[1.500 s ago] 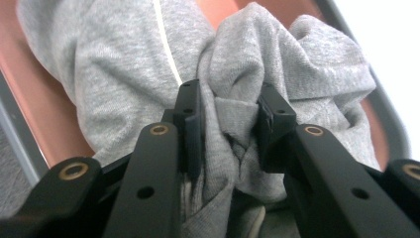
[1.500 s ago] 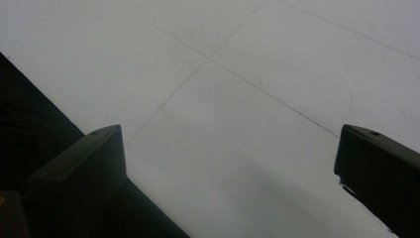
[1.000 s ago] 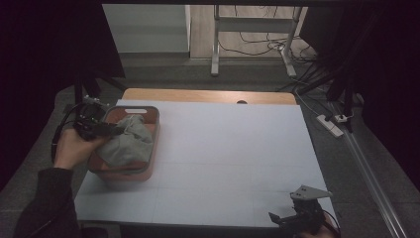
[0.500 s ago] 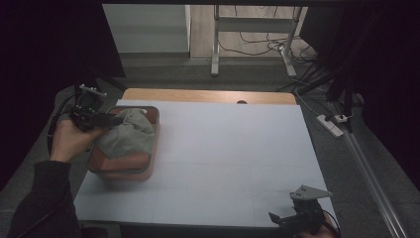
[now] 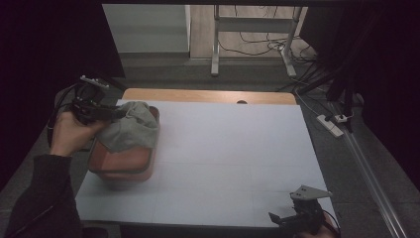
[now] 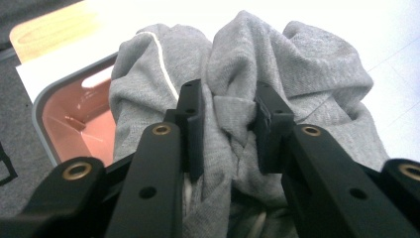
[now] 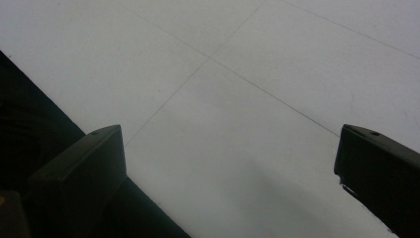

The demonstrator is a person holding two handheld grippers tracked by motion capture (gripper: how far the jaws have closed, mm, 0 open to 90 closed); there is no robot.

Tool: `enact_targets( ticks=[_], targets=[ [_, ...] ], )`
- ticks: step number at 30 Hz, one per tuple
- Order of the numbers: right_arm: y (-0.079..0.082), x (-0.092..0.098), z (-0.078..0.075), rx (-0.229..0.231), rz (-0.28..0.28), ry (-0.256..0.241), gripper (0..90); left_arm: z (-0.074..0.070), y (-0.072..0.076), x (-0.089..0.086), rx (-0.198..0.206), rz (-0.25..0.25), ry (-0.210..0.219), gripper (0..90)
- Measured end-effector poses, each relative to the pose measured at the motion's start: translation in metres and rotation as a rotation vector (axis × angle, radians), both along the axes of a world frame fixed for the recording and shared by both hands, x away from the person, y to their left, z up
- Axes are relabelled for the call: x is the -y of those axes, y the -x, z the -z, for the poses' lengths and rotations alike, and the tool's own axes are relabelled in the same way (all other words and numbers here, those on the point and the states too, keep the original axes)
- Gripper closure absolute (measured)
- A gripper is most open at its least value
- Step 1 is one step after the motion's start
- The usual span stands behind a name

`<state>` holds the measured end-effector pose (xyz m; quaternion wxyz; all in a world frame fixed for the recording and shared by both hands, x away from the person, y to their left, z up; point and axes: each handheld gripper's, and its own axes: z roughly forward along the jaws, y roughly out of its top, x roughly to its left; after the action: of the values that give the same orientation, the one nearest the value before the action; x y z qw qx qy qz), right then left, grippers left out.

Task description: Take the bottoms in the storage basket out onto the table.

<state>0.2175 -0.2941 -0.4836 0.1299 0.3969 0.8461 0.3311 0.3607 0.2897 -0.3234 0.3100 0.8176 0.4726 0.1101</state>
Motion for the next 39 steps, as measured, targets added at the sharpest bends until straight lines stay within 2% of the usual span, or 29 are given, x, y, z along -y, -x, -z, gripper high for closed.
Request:
enact_targets(
  ticks=[6, 22, 39],
  targets=[
    [0.0, 0.0, 0.0, 0.0, 0.0, -0.001, 0.0, -0.01, -0.001, 0.009, 0.016, 0.021, -0.005, 69.2],
    [0.0, 0.001, 0.0, 0.003, 0.002, -0.005, 0.0, -0.023, -0.006, 0.039, 0.038, 0.092, 0.0, 69.2],
    [0.0, 0.003, -0.001, 0.004, 0.006, -0.024, 0.0, -0.028, -0.012, 0.072, 0.047, 0.165, 0.011, 69.2]
  ],
)
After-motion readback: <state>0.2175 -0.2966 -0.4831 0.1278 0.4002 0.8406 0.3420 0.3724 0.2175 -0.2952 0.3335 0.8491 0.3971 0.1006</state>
